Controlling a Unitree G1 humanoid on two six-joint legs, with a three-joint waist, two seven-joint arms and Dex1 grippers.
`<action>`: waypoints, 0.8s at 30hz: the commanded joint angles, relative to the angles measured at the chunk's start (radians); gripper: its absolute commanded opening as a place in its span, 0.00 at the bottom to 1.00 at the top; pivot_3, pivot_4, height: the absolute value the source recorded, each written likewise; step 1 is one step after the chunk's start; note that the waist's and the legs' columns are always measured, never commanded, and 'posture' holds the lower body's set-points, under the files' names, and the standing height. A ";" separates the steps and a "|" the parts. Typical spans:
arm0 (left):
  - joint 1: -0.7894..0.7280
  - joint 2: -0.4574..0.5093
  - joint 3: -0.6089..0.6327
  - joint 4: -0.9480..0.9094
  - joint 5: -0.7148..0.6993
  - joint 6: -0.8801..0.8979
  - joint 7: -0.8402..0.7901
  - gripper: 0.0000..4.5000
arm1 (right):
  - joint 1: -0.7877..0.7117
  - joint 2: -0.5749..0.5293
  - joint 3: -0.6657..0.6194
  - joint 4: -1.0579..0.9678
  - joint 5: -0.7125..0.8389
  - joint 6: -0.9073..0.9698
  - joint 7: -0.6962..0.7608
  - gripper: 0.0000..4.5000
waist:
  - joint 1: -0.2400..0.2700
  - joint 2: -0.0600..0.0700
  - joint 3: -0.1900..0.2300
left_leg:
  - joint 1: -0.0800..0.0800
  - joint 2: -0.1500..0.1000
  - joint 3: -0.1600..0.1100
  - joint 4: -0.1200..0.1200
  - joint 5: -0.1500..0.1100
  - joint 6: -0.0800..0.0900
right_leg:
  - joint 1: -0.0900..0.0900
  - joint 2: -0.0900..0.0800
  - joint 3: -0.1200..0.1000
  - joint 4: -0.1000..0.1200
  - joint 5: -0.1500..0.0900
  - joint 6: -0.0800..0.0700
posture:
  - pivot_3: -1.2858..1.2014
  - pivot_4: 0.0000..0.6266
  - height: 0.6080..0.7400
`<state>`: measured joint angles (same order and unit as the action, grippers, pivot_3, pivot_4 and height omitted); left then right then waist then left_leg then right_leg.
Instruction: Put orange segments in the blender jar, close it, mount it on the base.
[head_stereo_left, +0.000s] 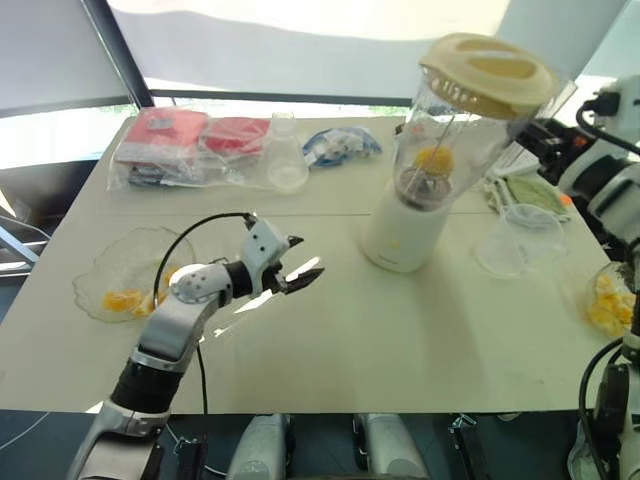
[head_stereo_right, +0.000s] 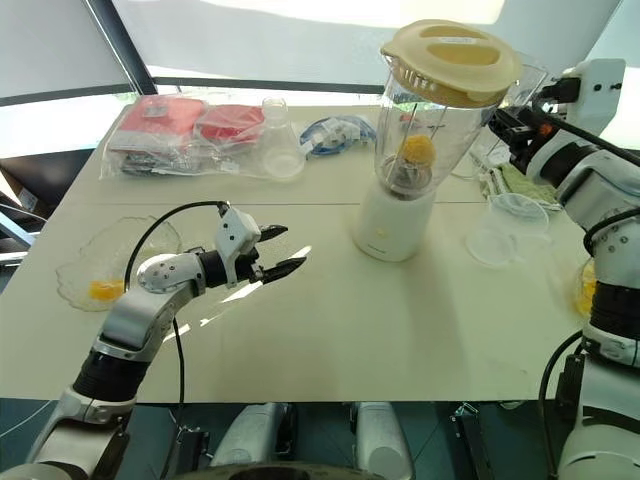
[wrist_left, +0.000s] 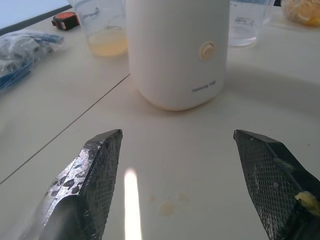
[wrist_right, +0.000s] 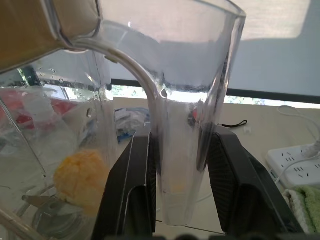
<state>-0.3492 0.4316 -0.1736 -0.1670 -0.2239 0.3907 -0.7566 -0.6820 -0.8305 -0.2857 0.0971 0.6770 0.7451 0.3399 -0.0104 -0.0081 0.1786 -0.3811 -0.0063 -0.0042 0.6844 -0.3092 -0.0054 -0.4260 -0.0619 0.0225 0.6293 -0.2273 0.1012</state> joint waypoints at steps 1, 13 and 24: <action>-0.002 0.002 0.004 -0.024 0.010 -0.023 0.006 0.82 | -0.046 0.007 -0.012 0.086 -0.039 -0.026 0.043 0.20 | 0.000 0.001 0.000 | 0.000 0.000 0.000 0.000 0.000 0.000 | 0.000 0.000 0.000 0.000 0.000 0.000 | 0.52 0.24 1.00; 0.021 0.002 0.003 -0.043 0.024 -0.024 0.028 0.82 | -0.065 0.014 0.020 0.068 -0.123 -0.007 0.143 0.20 | -0.001 0.002 0.000 | 0.000 0.000 0.000 0.000 0.000 0.000 | 0.000 0.000 0.000 0.000 0.000 0.000 | 0.52 0.24 1.00; 0.028 -0.003 -0.002 -0.041 0.024 -0.017 0.045 0.82 | 0.038 0.068 0.002 -0.103 -0.126 0.068 0.103 0.20 | -0.003 0.001 0.000 | 0.001 0.000 -0.001 -0.001 0.000 0.000 | 0.000 0.000 0.000 0.000 0.000 0.000 | 0.52 0.24 1.00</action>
<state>-0.3194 0.4301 -0.1779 -0.1719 -0.2025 0.3844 -0.7158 -0.6643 -0.7717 -0.2993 0.0119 0.5510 0.7830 0.4372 -0.0136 -0.0067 0.1783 -0.3803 -0.0061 -0.0047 0.6834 -0.3094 -0.0050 -0.4262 -0.0621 0.0224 0.6296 -0.2273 0.1013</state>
